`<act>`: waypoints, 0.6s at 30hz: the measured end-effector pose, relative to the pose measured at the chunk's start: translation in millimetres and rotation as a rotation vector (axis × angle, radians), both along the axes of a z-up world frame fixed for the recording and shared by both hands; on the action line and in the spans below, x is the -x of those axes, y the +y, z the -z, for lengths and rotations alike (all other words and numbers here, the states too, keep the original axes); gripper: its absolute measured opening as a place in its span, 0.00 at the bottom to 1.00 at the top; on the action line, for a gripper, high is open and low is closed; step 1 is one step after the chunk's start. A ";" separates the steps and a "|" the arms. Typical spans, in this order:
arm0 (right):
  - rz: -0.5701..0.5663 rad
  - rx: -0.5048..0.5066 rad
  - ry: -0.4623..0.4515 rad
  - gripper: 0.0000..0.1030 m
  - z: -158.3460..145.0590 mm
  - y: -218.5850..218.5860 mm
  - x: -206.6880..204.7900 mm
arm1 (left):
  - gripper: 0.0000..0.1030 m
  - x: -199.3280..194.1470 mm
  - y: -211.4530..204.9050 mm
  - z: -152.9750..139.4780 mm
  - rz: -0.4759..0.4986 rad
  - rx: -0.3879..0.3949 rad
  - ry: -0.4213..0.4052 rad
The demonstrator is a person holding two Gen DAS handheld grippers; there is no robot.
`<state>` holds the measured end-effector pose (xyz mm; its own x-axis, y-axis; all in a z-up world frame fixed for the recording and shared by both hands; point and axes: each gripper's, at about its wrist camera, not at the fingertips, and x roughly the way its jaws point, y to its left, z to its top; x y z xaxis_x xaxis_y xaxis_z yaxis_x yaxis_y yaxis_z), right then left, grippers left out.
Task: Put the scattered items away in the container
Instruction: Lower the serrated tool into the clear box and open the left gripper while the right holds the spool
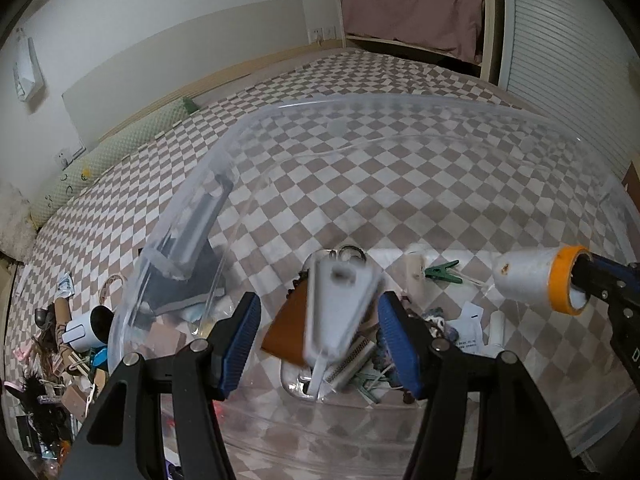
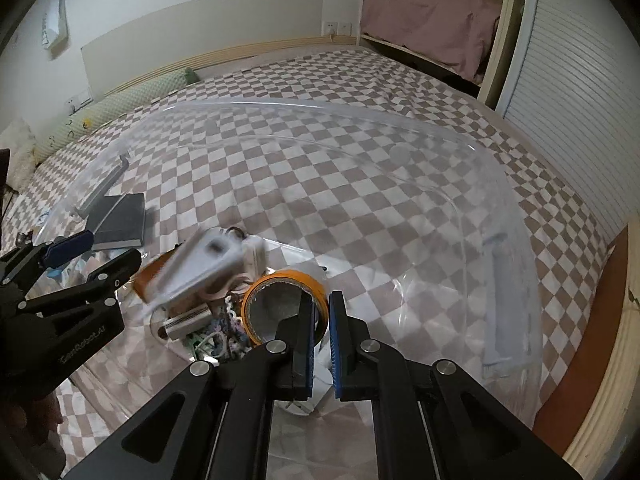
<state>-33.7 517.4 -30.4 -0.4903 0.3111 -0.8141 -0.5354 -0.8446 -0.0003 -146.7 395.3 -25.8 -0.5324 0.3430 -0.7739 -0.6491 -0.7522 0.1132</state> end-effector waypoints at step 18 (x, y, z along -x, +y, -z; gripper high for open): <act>-0.014 -0.065 0.011 0.56 -16.4 -6.9 -5.8 | 0.83 -8.5 -8.2 -10.9 -0.012 -0.055 0.022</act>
<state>-27.9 510.5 -14.0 -0.5041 0.3564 -0.7866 -0.5239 -0.8503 -0.0495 -138.3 387.1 -15.0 -0.5536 0.3780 -0.7420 -0.6380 -0.7652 0.0862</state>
